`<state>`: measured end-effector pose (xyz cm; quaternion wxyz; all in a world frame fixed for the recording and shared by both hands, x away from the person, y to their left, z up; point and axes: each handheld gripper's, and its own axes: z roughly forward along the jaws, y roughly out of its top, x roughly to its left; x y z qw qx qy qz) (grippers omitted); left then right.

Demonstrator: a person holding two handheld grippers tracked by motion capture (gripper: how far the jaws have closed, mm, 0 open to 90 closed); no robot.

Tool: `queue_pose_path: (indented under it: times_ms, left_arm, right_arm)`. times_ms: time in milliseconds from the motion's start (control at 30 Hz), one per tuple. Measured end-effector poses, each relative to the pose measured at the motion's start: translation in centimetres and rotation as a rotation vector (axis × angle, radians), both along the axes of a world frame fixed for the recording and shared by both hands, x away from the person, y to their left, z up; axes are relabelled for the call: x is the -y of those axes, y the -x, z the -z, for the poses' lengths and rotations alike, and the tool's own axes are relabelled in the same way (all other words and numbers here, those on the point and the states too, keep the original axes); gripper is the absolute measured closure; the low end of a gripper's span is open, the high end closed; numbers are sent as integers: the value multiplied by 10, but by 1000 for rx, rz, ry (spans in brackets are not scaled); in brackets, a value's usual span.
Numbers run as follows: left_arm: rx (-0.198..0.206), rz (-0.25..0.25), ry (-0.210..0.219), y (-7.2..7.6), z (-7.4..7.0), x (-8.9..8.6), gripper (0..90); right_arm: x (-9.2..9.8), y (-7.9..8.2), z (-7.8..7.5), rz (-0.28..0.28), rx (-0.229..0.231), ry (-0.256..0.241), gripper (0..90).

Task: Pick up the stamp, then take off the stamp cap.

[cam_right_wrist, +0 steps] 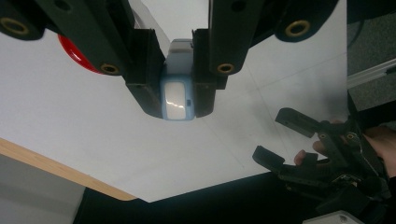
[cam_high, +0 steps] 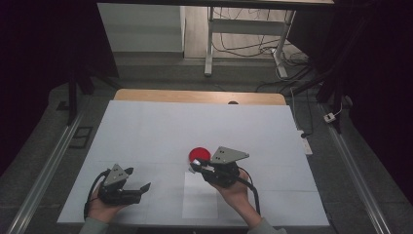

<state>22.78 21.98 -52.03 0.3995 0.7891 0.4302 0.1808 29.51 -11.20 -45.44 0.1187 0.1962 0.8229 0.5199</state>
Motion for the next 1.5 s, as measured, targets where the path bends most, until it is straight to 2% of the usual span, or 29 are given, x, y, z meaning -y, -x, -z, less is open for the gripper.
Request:
queue_pose_path:
  times_ms: [433,867,1067,1500]
  left_arm:
    - [15,-1,-2,1,-2,2,159]
    - [50,1,-7,0,-7,9,159]
    - [75,6,-7,-2,-11,17,160]
    - [130,45,-7,-8,-22,44,165]
  right_arm:
    - [2,0,-1,15,1,-11,753]
    - [9,-2,-4,46,1,-46,753]
    - [9,-2,-5,49,1,-47,753]
    - [10,-3,-4,51,-7,-55,753]
